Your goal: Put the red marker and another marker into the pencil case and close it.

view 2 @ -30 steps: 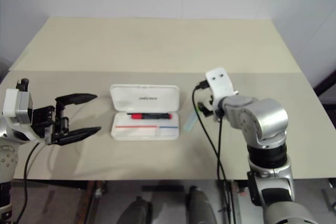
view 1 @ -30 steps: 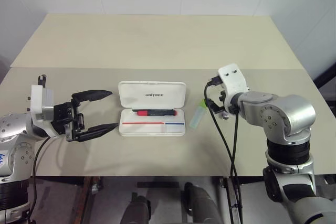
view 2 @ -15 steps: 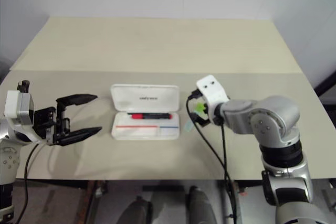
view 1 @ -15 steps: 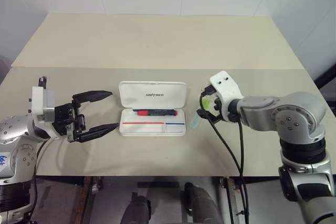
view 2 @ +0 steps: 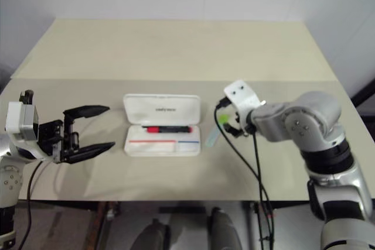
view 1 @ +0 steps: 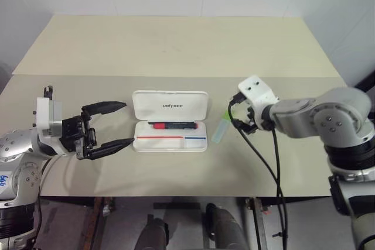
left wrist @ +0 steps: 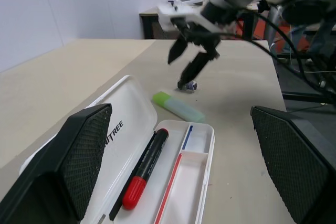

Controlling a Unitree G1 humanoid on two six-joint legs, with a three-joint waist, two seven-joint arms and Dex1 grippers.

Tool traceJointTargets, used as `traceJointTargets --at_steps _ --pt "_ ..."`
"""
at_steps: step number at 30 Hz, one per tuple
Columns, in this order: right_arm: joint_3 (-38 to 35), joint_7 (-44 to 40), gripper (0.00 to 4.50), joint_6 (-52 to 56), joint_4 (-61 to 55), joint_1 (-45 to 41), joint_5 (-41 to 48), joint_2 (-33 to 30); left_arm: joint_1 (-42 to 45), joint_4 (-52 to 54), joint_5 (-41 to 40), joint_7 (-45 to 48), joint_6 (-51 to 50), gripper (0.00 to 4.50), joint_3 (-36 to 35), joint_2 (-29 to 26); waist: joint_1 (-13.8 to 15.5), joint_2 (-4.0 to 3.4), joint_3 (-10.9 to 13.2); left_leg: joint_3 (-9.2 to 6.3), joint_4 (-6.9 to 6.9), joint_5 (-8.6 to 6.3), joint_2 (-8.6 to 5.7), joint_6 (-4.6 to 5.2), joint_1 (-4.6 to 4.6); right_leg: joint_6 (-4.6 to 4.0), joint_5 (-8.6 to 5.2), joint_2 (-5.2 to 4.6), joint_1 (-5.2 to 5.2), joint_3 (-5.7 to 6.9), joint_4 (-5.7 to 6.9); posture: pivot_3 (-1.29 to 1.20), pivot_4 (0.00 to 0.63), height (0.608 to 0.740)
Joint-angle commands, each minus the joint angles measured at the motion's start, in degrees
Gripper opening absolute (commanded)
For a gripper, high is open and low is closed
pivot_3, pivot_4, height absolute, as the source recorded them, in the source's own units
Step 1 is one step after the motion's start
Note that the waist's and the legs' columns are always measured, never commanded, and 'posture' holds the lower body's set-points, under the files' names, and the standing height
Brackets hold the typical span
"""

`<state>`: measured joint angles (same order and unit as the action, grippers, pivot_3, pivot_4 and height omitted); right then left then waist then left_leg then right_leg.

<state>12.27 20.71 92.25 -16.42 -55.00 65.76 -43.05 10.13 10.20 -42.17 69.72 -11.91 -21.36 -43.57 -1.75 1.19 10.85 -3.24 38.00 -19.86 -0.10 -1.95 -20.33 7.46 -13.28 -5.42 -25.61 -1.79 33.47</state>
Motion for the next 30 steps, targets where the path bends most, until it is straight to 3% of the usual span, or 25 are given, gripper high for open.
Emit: traceJointTargets --at_steps 1,3,6,10,15,21,25,30 --pt "0.34 -0.50 4.46 0.25 -3.95 -2.35 1.84 0.15 1.04 0.08 -0.22 0.21 0.54 4.50 -0.03 0.09 0.09 0.00 0.00 0.00 0.00 -0.01 0.02 0.02 0.00 -0.01 0.00 0.02 0.00 0.01 -0.01 0.00 0.150 0.740" --pt "-0.12 -2.14 4.46 0.25 -6.74 -2.37 -0.94 1.34 1.24 -0.07 -0.18 0.25 0.48 4.50 0.03 0.10 0.08 0.00 0.00 -0.01 -0.02 -0.02 0.02 0.03 -0.01 -0.01 0.00 0.02 0.00 0.02 -0.02 0.00 0.150 0.740" --pt "4.86 -7.78 4.46 0.25 -5.46 -2.79 5.15 -3.24 1.10 0.18 -0.21 0.08 0.38 4.50 0.12 0.15 0.16 0.00 0.00 0.00 0.00 -0.03 0.01 0.05 -0.06 0.01 0.00 -0.01 -0.02 0.01 -0.05 0.00 0.150 0.740" --pt "-2.08 4.26 4.46 0.25 -1.23 3.51 6.11 3.17 0.65 0.77 -0.48 -0.24 0.12 4.50 -0.08 0.07 0.24 0.13 -0.07 -0.01 0.01 -0.06 0.01 0.10 -0.09 0.02 0.01 -0.02 0.01 0.04 -0.14 0.00 0.150 0.740" --pt "-6.00 13.52 4.46 0.25 0.35 5.86 12.75 9.43 -0.02 1.71 -0.91 -0.55 -0.45 4.50 -0.52 -0.19 -0.01 0.06 -0.03 0.07 0.03 -0.05 0.01 0.09 -0.11 0.08 0.04 -0.03 -0.06 -0.05 -0.09 0.00 0.150 0.740" --pt "-12.83 27.00 4.46 0.25 0.33 7.76 13.35 17.74 -0.58 2.64 -1.34 -0.69 -1.54 4.50 -1.21 -0.67 0.13 0.03 -0.02 0.06 0.04 -0.04 0.02 0.07 -0.11 0.04 0.02 -0.02 -0.10 -0.04 0.00 0.00 0.150 0.740" --pt "-11.56 35.45 4.46 -2.05 2.26 9.16 22.48 17.92 -0.45 3.09 -1.45 -0.80 -2.33 4.50 -1.43 -0.92 0.17 0.03 -0.02 0.06 0.05 -0.04 0.01 0.07 -0.11 0.04 0.02 -0.03 -0.10 -0.04 -0.01 0.00 0.150 0.740" --pt "0.05 51.94 4.46 -17.27 2.47 9.71 44.02 10.09 -0.19 3.51 -1.58 -0.94 -3.19 4.50 -1.46 -1.14 0.00 0.01 0.00 0.08 0.03 -0.04 0.01 0.07 -0.11 0.04 0.02 -0.05 -0.10 -0.04 -0.03 0.00 0.150 0.740"
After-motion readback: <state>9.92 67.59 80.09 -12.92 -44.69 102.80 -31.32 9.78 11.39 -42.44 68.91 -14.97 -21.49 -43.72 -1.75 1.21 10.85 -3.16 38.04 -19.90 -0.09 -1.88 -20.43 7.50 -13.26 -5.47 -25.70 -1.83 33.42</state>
